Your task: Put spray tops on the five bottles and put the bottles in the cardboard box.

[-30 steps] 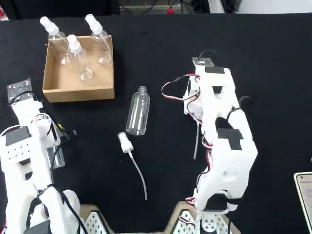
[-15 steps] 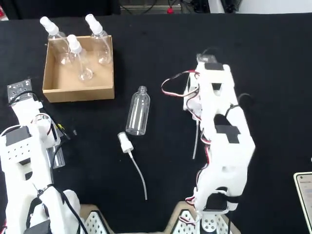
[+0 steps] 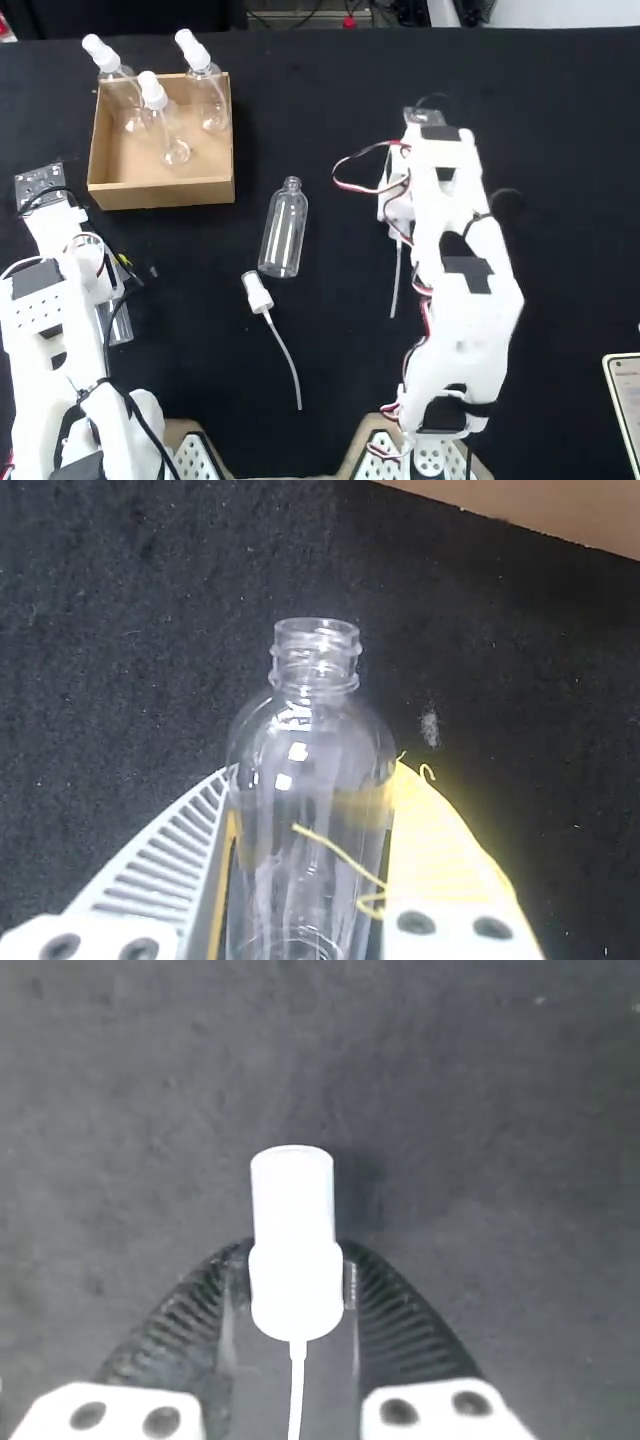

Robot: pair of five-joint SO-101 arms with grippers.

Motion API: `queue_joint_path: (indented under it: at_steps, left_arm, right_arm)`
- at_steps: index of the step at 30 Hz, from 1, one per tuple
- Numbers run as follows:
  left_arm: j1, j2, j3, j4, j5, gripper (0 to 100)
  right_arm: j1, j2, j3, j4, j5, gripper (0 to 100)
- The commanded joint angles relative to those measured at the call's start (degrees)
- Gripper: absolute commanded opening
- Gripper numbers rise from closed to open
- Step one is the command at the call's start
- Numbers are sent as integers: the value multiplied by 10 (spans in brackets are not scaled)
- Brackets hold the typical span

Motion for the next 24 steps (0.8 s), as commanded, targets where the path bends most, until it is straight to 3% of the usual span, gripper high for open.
queue_joint_path:
  at_steps: [1,8,14,24]
  left_arm:
    - [-2,-40,-7,-6,6,77]
    - [35,-258,83,-10,40,79]
    - [122,-462,182,-26,-18,80]
    - [278,-521,203,-46,-38,79]
  right_arm:
    - [-11,-123,-17,33,5,29]
    - [-53,-293,52,30,0,29]
    - [-80,-448,71,18,-30,29]
    - [-132,-610,71,-4,-32,29]
